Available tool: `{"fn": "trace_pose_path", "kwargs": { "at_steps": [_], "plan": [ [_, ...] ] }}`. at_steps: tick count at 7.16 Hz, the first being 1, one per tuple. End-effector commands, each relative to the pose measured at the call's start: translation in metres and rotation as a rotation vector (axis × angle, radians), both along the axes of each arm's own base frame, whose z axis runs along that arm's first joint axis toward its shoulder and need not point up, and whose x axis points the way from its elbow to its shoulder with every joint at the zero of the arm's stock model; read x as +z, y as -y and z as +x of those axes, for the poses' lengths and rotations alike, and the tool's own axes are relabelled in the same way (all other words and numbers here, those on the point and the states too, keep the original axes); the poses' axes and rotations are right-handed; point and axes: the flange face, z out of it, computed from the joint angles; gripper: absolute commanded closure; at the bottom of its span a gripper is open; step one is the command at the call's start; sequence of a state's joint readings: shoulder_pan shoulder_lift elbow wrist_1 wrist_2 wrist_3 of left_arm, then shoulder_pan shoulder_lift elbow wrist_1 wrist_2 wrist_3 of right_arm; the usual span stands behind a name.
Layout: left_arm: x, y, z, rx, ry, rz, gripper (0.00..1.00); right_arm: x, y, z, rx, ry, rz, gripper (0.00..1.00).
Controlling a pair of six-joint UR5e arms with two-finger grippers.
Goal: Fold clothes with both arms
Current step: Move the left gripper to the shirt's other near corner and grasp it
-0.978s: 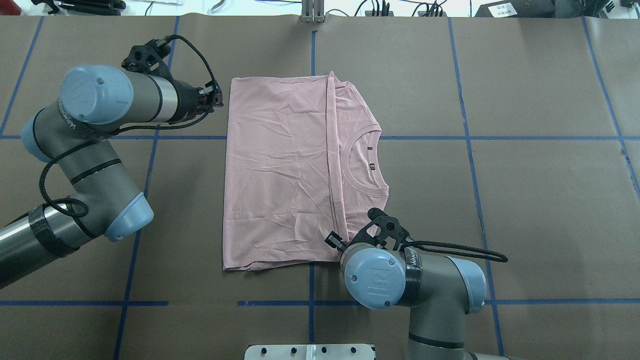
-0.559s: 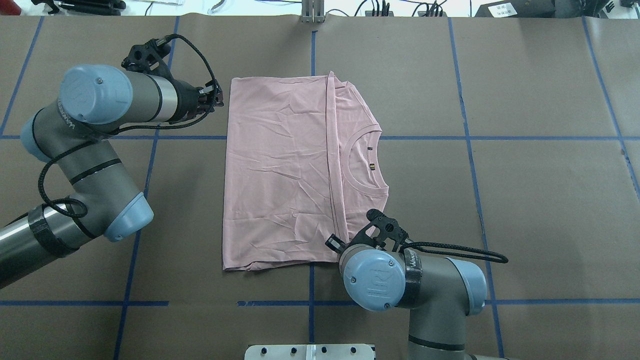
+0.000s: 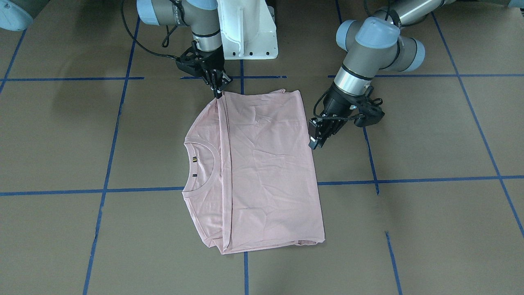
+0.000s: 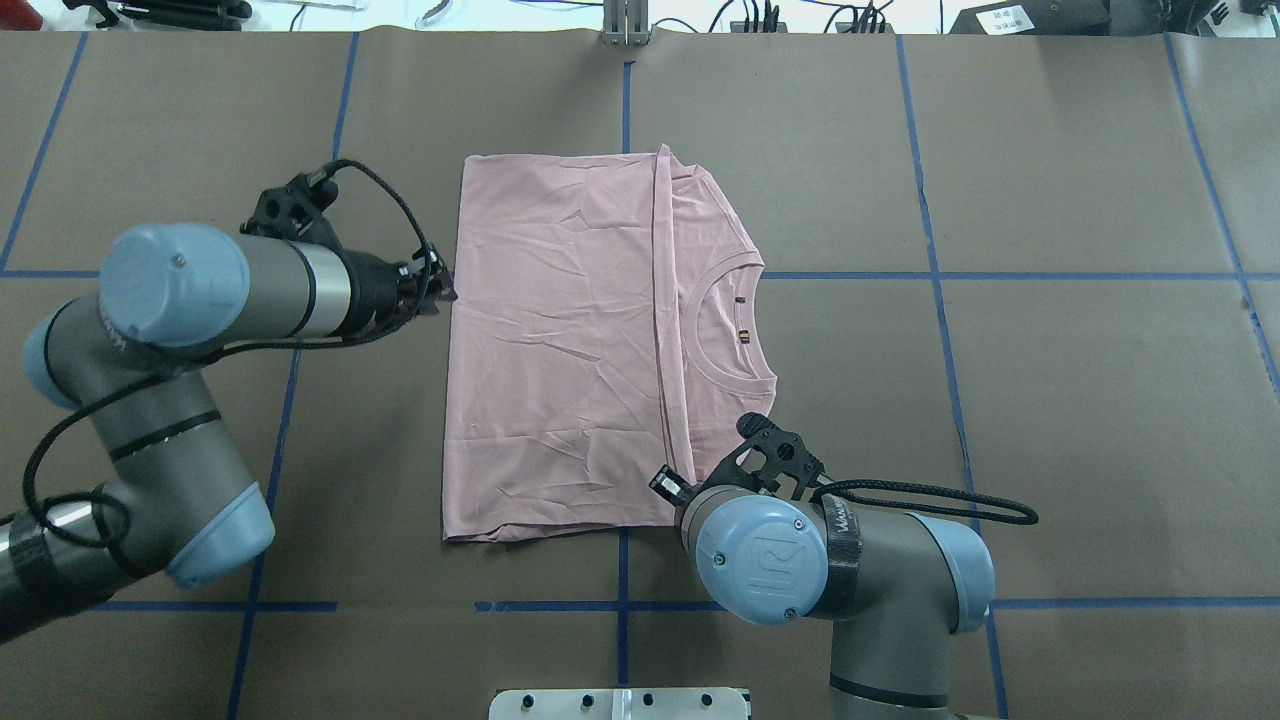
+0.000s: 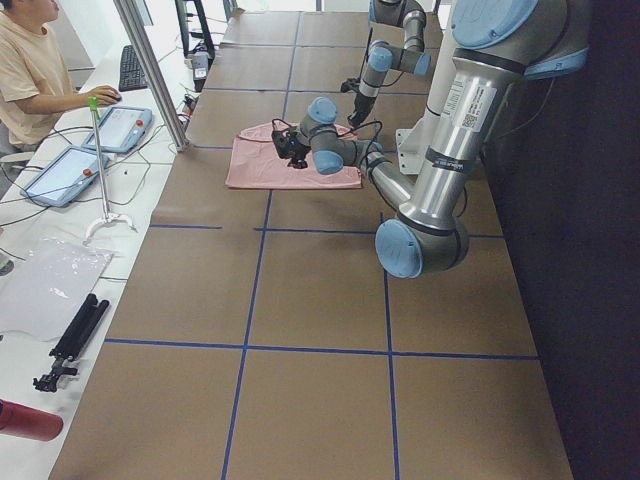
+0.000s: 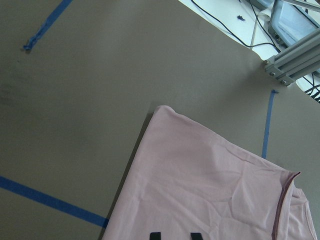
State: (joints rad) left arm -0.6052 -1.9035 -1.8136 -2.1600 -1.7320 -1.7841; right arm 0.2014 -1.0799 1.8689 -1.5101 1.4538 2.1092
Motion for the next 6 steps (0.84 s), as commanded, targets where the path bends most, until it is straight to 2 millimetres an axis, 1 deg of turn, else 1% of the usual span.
{"fn": "trace_pose_path", "kwargs": {
  "at_steps": [1,2,3,4,5,6],
  "plan": [
    [0.010,-0.080,0.017,0.065,-0.037,-0.125,0.57,-0.001,0.000,0.003,0.001,0.003,0.000,1.00],
    [0.015,-0.108,0.042,0.087,-0.008,-0.157,0.57,0.000,0.000,0.003,0.001,0.002,0.000,1.00],
    [0.016,-0.130,0.058,0.113,0.071,-0.182,0.56,0.000,0.000,0.003,0.001,0.002,0.000,1.00],
    [0.019,-0.138,0.063,0.125,0.090,-0.188,0.54,0.000,0.000,0.003,0.002,0.002,0.001,1.00],
    [0.028,-0.148,0.072,0.140,0.112,-0.190,0.53,0.000,0.000,0.003,0.002,0.002,0.001,1.00],
    [0.030,-0.152,0.075,0.142,0.118,-0.188,0.53,0.000,0.000,0.003,0.002,0.002,0.001,1.00]
  ]
}}
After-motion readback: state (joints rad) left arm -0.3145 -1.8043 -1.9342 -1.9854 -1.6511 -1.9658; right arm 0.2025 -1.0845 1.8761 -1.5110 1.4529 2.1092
